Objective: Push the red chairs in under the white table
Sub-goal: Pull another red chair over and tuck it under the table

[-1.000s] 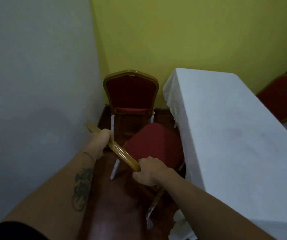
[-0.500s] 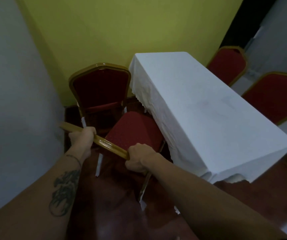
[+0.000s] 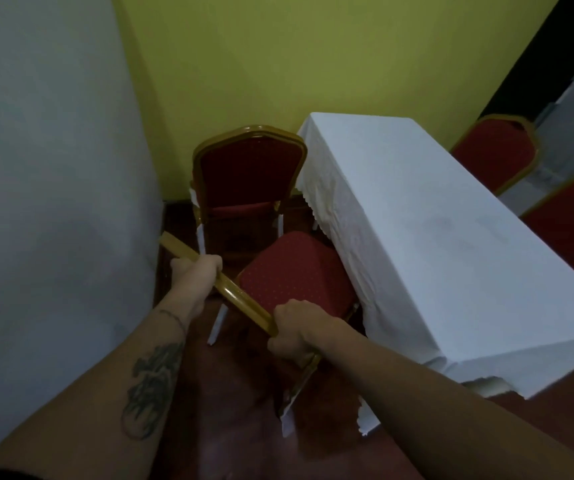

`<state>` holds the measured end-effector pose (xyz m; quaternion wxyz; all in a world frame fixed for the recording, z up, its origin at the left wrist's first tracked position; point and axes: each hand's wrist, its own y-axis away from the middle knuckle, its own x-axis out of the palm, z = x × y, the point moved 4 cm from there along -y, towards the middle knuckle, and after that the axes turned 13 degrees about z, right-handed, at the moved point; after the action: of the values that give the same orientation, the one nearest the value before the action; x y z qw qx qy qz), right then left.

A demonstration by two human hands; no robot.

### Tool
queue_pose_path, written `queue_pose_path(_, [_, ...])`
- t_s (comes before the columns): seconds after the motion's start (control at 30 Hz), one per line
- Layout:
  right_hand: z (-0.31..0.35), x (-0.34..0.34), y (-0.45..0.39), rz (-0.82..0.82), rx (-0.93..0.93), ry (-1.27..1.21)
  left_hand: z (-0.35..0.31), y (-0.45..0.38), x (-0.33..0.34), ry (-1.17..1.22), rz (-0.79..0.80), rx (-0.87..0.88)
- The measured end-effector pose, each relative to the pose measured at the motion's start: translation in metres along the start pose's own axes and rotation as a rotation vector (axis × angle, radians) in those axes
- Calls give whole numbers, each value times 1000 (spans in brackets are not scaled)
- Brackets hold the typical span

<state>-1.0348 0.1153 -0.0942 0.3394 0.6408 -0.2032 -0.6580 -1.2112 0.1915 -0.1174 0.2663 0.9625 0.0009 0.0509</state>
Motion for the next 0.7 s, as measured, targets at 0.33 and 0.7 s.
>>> queue_pose_path(0.33, [-14,19,29,0,9,-36,28,-9,6,-58,-6,-6])
queue_pose_path(0.7, [-4,60,63,-42,-137,-42,25,49,29,-195,58,-70])
